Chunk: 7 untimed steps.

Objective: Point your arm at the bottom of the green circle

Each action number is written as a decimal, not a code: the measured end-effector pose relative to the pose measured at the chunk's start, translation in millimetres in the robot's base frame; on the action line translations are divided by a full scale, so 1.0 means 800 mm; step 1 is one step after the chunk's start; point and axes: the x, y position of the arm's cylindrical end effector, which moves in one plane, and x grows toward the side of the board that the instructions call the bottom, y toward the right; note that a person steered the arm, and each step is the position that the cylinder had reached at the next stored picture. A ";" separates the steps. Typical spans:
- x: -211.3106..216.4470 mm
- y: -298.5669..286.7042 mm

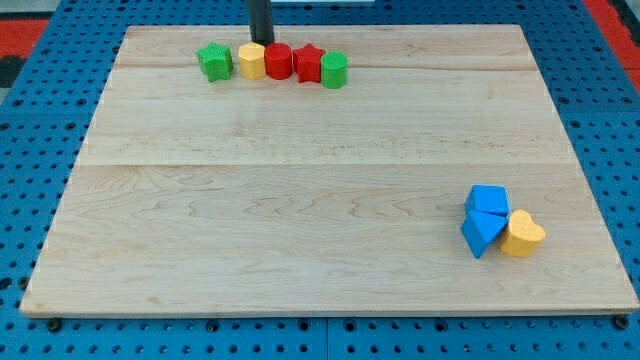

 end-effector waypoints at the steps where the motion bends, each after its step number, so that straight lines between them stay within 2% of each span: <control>1: 0.007 0.140; 2: 0.042 0.272; 3: 0.142 0.198; 4: 0.157 0.113; 5: 0.143 0.086; 7: 0.128 0.142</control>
